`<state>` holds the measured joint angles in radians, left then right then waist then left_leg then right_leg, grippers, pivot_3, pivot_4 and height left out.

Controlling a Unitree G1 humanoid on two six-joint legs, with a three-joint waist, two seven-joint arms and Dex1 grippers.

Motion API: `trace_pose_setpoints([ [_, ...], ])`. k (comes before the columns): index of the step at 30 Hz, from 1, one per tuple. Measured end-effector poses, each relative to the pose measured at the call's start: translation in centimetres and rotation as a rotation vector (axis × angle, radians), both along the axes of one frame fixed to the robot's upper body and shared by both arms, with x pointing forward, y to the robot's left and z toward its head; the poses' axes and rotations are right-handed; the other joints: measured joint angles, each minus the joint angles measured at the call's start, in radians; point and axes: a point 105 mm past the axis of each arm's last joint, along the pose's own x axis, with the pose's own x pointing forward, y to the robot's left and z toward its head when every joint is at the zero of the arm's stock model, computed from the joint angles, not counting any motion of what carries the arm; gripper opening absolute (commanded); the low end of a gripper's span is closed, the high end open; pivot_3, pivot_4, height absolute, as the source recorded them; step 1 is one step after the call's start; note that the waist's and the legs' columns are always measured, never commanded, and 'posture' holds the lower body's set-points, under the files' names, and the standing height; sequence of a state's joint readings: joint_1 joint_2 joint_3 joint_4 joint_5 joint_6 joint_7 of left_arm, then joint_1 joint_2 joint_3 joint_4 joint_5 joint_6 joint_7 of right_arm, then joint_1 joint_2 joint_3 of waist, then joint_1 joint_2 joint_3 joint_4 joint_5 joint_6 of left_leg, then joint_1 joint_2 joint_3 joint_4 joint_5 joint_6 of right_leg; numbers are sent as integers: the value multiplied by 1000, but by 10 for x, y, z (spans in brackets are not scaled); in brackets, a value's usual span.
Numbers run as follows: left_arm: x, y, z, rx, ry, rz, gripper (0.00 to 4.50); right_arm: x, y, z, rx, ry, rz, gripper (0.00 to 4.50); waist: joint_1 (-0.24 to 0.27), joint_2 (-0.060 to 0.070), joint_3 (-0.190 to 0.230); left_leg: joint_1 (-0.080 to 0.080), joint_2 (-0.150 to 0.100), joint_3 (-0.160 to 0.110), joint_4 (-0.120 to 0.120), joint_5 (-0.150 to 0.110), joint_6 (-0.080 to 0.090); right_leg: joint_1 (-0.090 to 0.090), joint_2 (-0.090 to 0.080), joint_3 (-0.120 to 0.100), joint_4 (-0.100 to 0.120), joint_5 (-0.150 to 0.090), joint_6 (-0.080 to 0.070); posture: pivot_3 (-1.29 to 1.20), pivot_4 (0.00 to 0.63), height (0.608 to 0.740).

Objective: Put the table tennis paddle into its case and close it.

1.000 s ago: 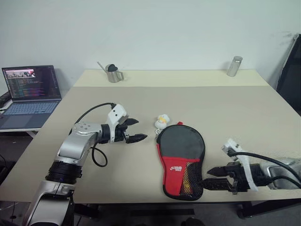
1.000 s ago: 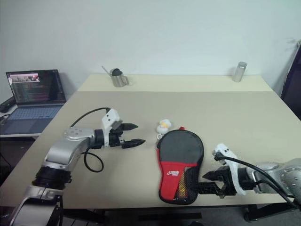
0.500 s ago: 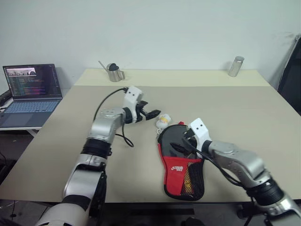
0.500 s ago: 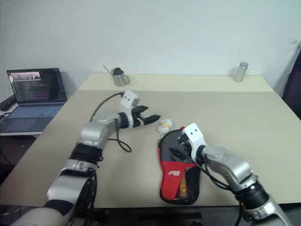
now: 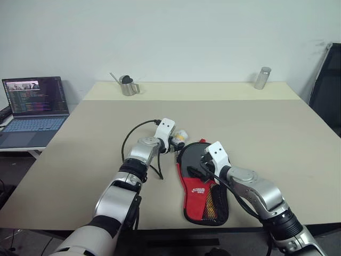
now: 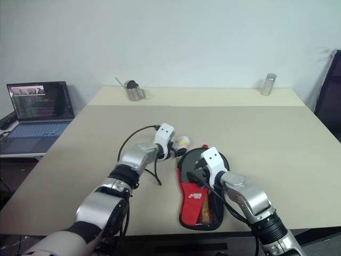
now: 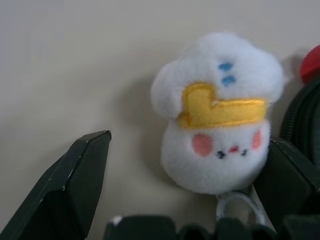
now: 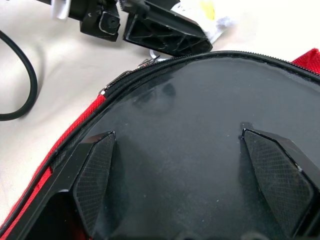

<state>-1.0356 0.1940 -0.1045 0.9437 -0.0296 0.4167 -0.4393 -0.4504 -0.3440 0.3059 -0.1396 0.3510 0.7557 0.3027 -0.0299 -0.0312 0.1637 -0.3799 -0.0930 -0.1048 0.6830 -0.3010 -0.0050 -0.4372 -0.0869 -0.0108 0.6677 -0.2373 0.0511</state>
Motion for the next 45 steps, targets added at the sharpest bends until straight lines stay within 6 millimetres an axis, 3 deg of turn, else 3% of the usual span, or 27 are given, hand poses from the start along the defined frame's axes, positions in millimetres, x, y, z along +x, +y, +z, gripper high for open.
trace_pose_setpoints([
  [1, 1, 0, 0, 1, -4, 10, 4500, 0, 0, 0, -4, 0, 2, 4473, -1, 0, -1, 0, 0, 0, 0, 0, 0, 0, 0, 0, 0, 0, 0, 0, 150, 740],
  [4, 2, -1, 0, 0, -4, 22, 3898, -1, 0, -1, -6, 3, 6, 4500, -1, 0, -2, 0, 0, 0, 0, 0, 0, 0, 0, 0, 1, 0, 0, 0, 150, 740],
  [13, 9, -9, 5, 24, -30, 42, 750, -2, 0, -2, -50, -10, 32, 4500, 0, 0, -2, 1, 0, 1, 1, 0, -1, -1, 0, 0, 4, 0, 0, 0, 150, 740],
  [15, 11, -8, 7, 40, -43, 60, 300, -3, 0, -2, -55, -11, 37, 4500, 0, 0, -2, 1, 0, 0, 1, 0, -1, -1, 0, 0, 5, 0, 0, 0, 150, 740],
  [24, 17, -20, 12, 127, -120, 84, 235, -12, 10, -5, -77, -2, 116, 4500, -1, 0, -3, 2, 0, 1, 1, 1, -1, -1, 0, 0, 7, 0, 0, 0, 150, 740],
  [30, 21, -29, 26, 217, -207, 71, 235, -24, 21, -7, -87, 24, 198, 4500, 0, 0, -3, 2, 0, 1, 1, 1, -1, 0, 0, 0, 7, 0, 0, 0, 150, 740],
  [36, 21, -33, 24, 327, -271, 62, 235, -35, 26, -9, -73, 59, 234, 4500, 1, -1, -3, 2, -1, 0, 1, 1, -1, 0, 0, 0, 7, 0, 0, 0, 150, 740],
  [45, 16, -78, 48, 575, -539, -99, 235, -42, 28, -9, -64, 82, 248, 4500, 4, -1, -3, 2, -1, 0, 1, 1, -1, 0, 0, 0, 7, 0, 0, 0, 150, 740],
])
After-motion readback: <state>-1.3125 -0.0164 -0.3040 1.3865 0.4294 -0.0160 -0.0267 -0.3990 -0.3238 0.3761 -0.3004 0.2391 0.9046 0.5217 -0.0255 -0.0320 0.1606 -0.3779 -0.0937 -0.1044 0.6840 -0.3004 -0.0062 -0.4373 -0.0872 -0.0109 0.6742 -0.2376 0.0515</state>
